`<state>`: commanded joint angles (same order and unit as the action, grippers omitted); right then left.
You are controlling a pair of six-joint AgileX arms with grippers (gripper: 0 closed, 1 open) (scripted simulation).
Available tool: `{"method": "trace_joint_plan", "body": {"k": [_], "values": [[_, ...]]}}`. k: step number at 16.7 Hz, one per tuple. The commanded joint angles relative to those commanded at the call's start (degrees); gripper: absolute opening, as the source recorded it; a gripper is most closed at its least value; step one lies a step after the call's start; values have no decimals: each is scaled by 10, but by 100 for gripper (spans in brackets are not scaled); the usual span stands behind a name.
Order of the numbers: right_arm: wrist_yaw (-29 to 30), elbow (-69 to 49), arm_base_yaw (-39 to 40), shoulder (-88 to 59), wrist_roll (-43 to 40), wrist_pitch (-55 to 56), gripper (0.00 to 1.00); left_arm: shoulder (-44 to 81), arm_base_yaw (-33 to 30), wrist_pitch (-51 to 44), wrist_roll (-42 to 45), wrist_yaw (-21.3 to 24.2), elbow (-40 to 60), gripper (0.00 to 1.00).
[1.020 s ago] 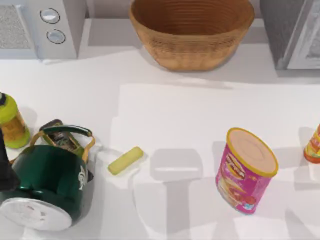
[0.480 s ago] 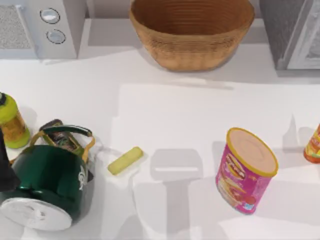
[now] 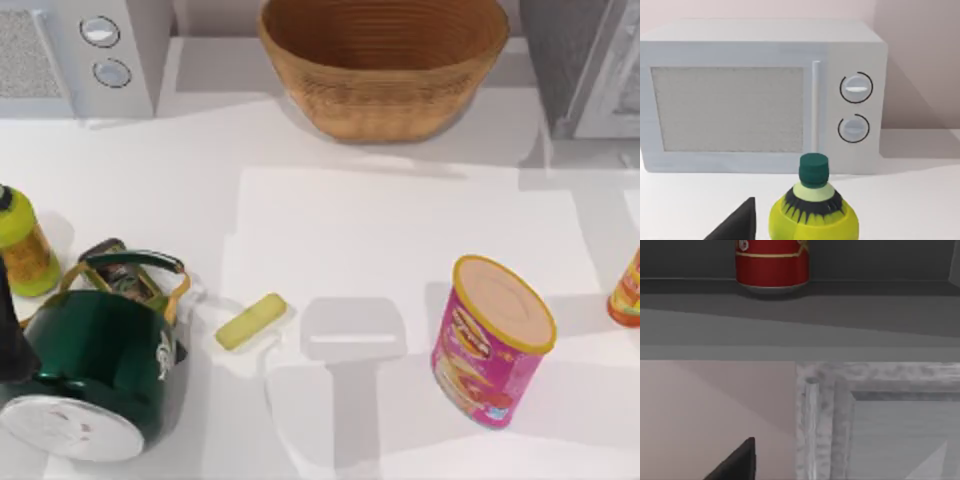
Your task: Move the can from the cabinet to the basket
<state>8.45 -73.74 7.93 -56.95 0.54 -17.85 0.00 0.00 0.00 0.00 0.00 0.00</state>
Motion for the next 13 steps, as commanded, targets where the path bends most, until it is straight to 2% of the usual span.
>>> {"method": "trace_joint_plan", "body": {"k": [6, 13], "values": [[24, -223, 22, -162, 3, -51, 100, 0, 0, 0, 0, 0, 0, 100], [28, -259, 24, -189, 4, -60, 100, 0, 0, 0, 0, 0, 0, 100]]}}
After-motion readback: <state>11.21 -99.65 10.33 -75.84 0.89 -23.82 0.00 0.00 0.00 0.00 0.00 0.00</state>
